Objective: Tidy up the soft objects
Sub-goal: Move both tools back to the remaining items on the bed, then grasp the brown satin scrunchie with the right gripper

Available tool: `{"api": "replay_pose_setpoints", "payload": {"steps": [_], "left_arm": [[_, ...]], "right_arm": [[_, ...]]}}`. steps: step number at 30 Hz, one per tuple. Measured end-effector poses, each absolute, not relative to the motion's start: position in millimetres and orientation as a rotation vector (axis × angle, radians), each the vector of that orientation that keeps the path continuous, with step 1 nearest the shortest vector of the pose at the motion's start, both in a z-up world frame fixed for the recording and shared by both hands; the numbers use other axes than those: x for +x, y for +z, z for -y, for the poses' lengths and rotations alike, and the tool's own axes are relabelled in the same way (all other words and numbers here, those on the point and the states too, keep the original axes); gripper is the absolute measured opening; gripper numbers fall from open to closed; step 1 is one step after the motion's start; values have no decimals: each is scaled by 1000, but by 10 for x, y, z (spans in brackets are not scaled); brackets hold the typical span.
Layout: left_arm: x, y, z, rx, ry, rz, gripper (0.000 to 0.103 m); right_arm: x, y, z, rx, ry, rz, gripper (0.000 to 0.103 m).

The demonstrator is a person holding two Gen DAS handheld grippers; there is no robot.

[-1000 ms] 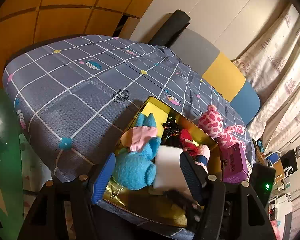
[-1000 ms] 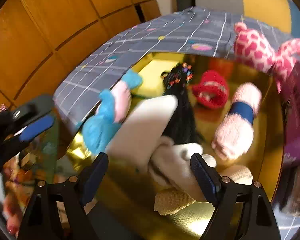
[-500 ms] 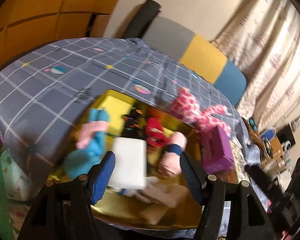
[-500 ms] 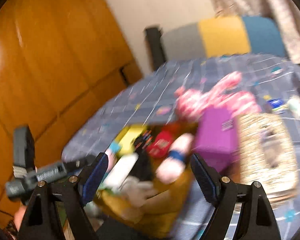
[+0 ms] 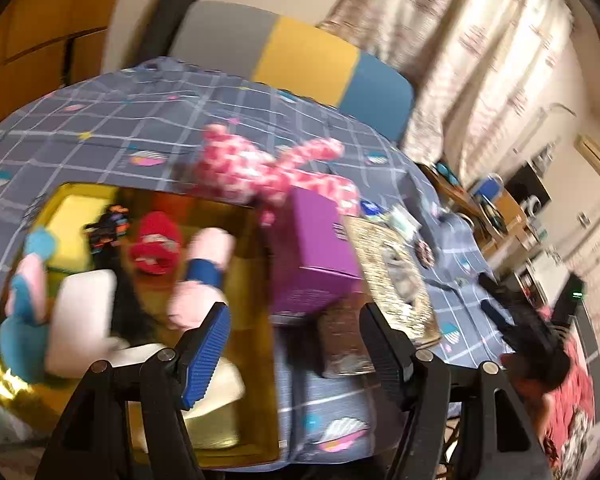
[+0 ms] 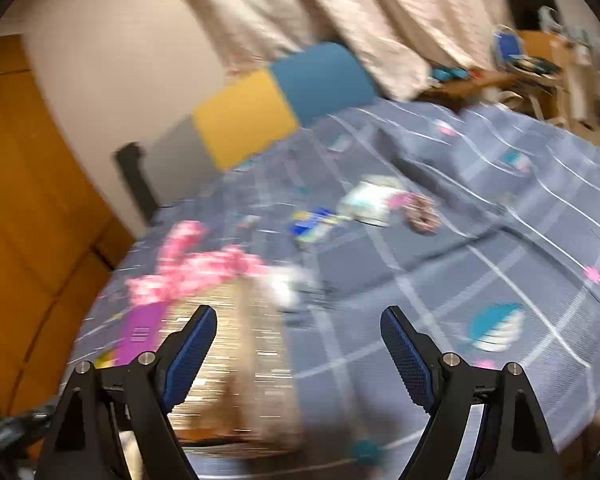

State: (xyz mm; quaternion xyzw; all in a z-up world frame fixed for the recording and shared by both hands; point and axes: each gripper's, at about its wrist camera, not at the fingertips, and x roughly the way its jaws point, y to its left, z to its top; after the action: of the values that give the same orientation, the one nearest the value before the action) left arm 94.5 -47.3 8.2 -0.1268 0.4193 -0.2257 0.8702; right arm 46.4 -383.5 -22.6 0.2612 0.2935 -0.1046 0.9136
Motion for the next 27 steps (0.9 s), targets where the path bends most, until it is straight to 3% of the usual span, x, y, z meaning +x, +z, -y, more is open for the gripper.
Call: {"api": "replay_pose_setpoints", "payload": {"steps": [7,13,23,24,26,27], "left_arm": [[1081,193,983,-203,-563,-898,68],[1326,365,1366,-185,-591,-904,68],[1876,480,2014,-40,-577,-963,68],[1928,477,2065,-36,-578,-972,68],[2027,453,2193,-23,-581,-990,68],[2087,435,2285,-3,-583,-1005,68]], "right_arm": [[620,-675,4417,503,-323,-692,80],[1230,-676,4886,406,-369,-677,78],[2188,-1089,5438,337,-430,-804,74],[2238,-1156,5461,332,-428,-818,71],[2288,-1259,5454,314,-411,-847,43],[2309,-1301,5452,304,-408,-862,39]]}}
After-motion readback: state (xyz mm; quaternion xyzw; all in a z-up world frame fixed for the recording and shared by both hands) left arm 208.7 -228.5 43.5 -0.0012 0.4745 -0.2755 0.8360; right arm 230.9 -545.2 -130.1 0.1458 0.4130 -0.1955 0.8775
